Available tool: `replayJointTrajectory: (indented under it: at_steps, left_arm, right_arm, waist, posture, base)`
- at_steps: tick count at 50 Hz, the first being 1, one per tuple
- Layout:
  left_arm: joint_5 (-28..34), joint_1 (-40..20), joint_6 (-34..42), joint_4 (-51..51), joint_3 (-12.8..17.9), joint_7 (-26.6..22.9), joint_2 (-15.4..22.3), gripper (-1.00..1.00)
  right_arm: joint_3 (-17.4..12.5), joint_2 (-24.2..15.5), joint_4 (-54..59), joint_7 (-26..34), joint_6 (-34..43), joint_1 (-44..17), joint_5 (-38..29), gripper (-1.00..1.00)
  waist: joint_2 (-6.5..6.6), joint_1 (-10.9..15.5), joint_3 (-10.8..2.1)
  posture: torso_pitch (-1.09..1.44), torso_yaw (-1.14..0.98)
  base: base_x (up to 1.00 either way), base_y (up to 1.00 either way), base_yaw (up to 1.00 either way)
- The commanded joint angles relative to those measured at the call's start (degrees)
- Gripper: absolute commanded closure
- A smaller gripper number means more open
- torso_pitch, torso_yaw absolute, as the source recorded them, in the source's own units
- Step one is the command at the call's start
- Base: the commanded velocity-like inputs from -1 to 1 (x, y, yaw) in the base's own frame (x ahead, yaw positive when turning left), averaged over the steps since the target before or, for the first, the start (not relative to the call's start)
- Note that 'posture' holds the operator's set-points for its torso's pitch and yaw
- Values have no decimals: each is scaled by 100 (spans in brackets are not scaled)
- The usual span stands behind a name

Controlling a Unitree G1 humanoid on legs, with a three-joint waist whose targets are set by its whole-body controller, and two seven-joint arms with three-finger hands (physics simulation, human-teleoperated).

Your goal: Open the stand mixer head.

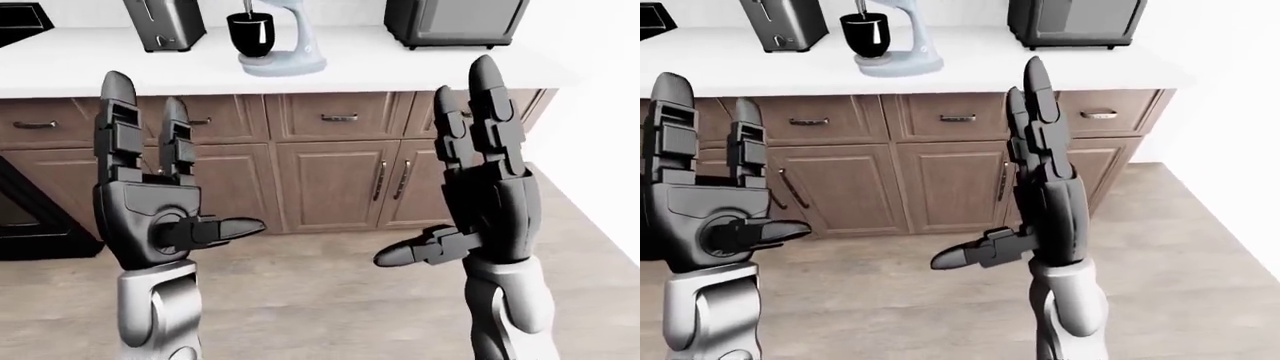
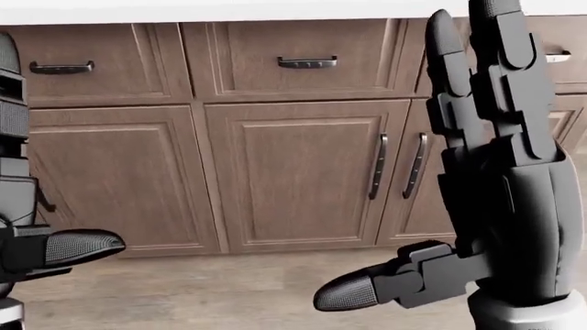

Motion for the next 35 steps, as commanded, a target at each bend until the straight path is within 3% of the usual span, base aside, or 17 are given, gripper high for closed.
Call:
replayJointTrajectory:
  at_steps: [1, 2, 4, 6, 8, 9, 12, 17, 18, 19, 20, 24, 25, 27, 30, 32, 35]
  left_arm:
    - [-1, -53, -158, -171, 75, -15, 28, -98]
    - [-4, -52, -155, -168, 78, -8, 27, -97]
    - [1, -58, -153, -174, 69, -8, 28, -97]
    - [4, -61, -160, -167, 72, -8, 28, -97]
    - [13, -54, -178, -144, 73, -19, 27, -97]
    - [12, -52, -182, -139, 73, -23, 26, -97]
    - [17, -51, -192, -135, 74, -26, 27, -98]
    - [2, -51, -179, -147, 87, -18, 33, -98]
    - [3, -39, -182, -154, 80, -26, 31, -98]
    - [7, -42, -183, -151, 79, -24, 29, -97]
    - [6, -48, -179, -148, 80, -21, 29, -98]
    - [6, -46, -182, -146, 84, -22, 32, -98]
    - [3, -41, -181, -150, 89, -25, 34, -98]
    - [-1, -50, -183, -140, 94, -26, 35, -98]
    - [-8, -55, -177, -139, 92, -27, 36, -98]
    - [-12, -71, -175, -125, 103, -17, 42, -98]
    - [-10, -92, -172, -115, 109, -12, 51, -98]
  right_arm:
    - [43, 7, -210, 33, -139, -84, 16, -100]
    - [37, 5, -212, 29, -125, -91, 10, -100]
    - [54, 0, -228, 59, -142, -67, 23, -100]
    - [49, 13, -236, 49, -129, -68, 43, -100]
    - [18, 16, -223, 8, -139, -95, 38, -100]
    - [6, 14, -224, -18, -109, -109, 35, -100]
    - [20, 11, -223, -3, -122, -94, 61, -100]
    - [40, 5, -248, 7, -152, -72, 39, -100]
    - [33, 5, -239, 2, -125, -76, 32, -100]
    - [24, 11, -228, -6, -141, -77, 36, -100]
    - [22, 14, -229, -5, -135, -71, 59, -100]
    - [36, 12, -225, -5, -126, -64, 46, -100]
    - [56, 4, -221, 15, -146, -51, 18, -100]
    - [53, 19, -234, 13, -138, -54, 49, -100]
    - [45, 20, -233, 3, -157, -65, 57, -100]
    - [38, 13, -222, -9, -106, -82, 38, -100]
    - [39, 21, -225, -2, -113, -84, 76, -100]
  waist:
    - [265, -39, -67]
    - [-257, 72, 129]
    - [-248, 63, 66]
    - [261, -3, -13]
    - [284, 20, -101]
    - [295, 14, 72]
    - [-346, 65, 110]
    - [-207, 132, -100]
    - [-291, 94, 39]
    - [-632, 77, -29]
    - [-734, 100, -39]
    - [-88, 60, -98]
    - [86, 86, 135]
    - [-425, 136, -96]
    - [337, -22, -151]
    - [234, 39, 114]
    - [-387, 126, 38]
  posture:
    - [0, 0]
    - [0, 0]
    - [0, 0]
    - [0, 0]
    - [0, 0]
    - [0, 0]
    - [0, 0]
    - [0, 0]
    - [0, 0]
    - [0, 0]
    - [0, 0]
    - [0, 0]
    - [0, 0]
    - [0, 0]
    - [0, 0]
    - [0, 0]
    - [0, 0]
  base:
    - [-10, 86, 0]
    - [-21, 100, 0]
    - [-12, 69, 0]
    - [0, 0, 0]
    - [0, 10, 0]
    - [-15, 100, 0]
    - [-11, 62, 0]
    - [0, 2, 0]
    - [-27, 99, 0]
    - [-30, 100, 0]
    - [-31, 100, 0]
    - [0, 10, 0]
    - [-45, 99, 0]
    - [-22, 55, 0]
    - [0, 0, 0]
    - [-18, 41, 0]
    - [-23, 53, 0]
